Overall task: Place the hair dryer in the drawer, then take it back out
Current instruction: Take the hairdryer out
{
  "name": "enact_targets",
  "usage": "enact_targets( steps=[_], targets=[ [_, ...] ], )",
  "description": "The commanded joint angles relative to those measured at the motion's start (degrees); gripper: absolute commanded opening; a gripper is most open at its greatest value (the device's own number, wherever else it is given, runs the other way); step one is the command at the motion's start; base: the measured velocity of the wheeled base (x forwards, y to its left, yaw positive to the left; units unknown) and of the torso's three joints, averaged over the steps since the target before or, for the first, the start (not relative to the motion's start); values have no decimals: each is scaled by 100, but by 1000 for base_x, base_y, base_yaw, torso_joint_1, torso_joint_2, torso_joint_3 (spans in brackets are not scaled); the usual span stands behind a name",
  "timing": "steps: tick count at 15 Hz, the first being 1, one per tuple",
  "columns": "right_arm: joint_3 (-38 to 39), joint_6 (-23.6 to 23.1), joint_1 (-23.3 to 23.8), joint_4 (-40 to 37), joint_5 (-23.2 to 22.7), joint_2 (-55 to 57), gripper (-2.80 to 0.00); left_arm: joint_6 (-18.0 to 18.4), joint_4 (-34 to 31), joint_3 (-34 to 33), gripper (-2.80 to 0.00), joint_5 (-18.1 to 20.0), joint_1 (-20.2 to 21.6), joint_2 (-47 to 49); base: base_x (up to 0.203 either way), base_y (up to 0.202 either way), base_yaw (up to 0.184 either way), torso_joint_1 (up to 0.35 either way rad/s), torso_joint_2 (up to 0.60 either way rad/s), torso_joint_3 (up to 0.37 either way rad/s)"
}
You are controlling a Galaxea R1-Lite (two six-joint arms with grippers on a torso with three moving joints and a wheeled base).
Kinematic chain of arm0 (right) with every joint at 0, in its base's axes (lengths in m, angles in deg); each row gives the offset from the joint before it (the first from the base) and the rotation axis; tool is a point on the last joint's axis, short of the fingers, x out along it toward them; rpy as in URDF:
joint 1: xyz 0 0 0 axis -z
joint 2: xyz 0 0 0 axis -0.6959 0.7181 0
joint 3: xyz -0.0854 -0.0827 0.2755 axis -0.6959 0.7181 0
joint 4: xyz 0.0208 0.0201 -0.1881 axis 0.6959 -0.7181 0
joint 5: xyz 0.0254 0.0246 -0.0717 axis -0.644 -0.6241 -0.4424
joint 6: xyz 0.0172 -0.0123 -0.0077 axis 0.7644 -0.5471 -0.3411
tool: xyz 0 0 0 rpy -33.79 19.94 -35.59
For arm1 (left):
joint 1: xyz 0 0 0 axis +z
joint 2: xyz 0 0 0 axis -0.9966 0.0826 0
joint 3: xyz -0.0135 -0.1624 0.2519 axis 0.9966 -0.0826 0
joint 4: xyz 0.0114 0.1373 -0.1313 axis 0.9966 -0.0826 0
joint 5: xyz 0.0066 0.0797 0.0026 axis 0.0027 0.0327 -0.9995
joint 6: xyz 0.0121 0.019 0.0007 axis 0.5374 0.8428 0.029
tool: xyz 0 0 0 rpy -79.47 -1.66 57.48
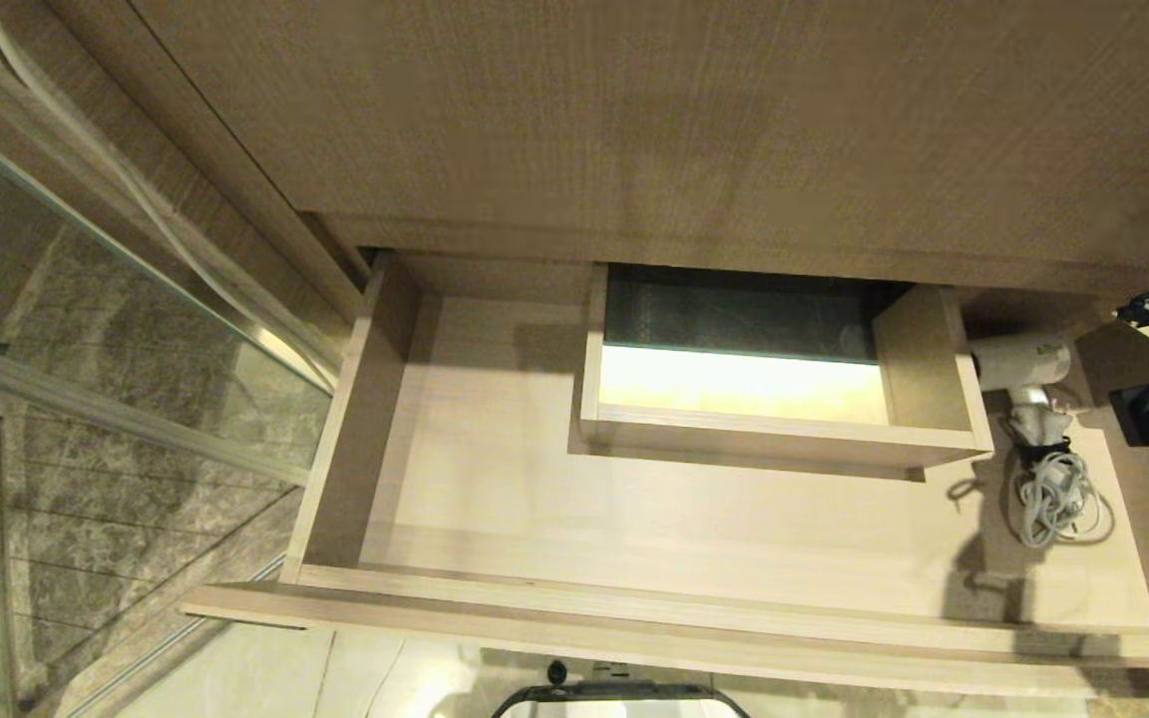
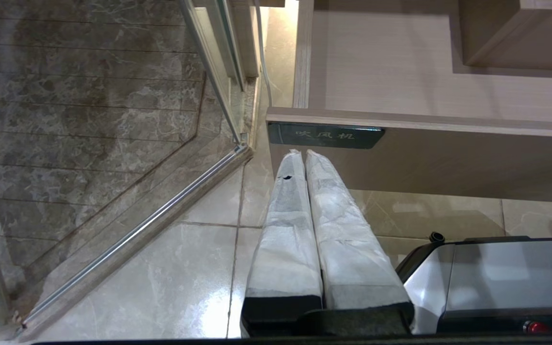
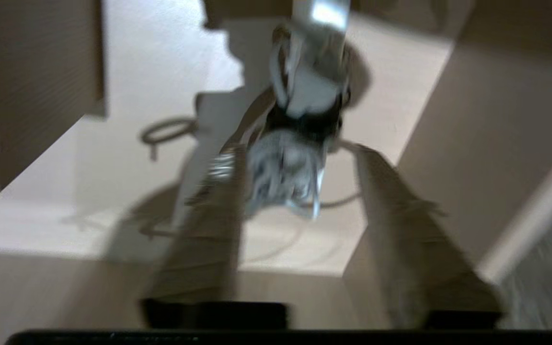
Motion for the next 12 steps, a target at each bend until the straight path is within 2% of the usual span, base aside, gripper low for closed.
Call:
enact_targets(
  steps=[1, 9, 12],
  targets=[
    [-305, -30, -3, 11, -8, 542, 0, 0, 0, 0, -280, -1, -4, 0, 0, 0, 0, 0, 0, 0],
    [-504, -86, 6, 47, -10, 994, 0, 0, 0, 0, -280, -1, 5, 0, 0, 0, 0, 0, 0, 0],
    [-828, -34, 2, 56, -31, 1543, 0, 0, 0, -7, -280, -1, 3, 0, 0, 0, 0, 0, 0, 0]
  ],
)
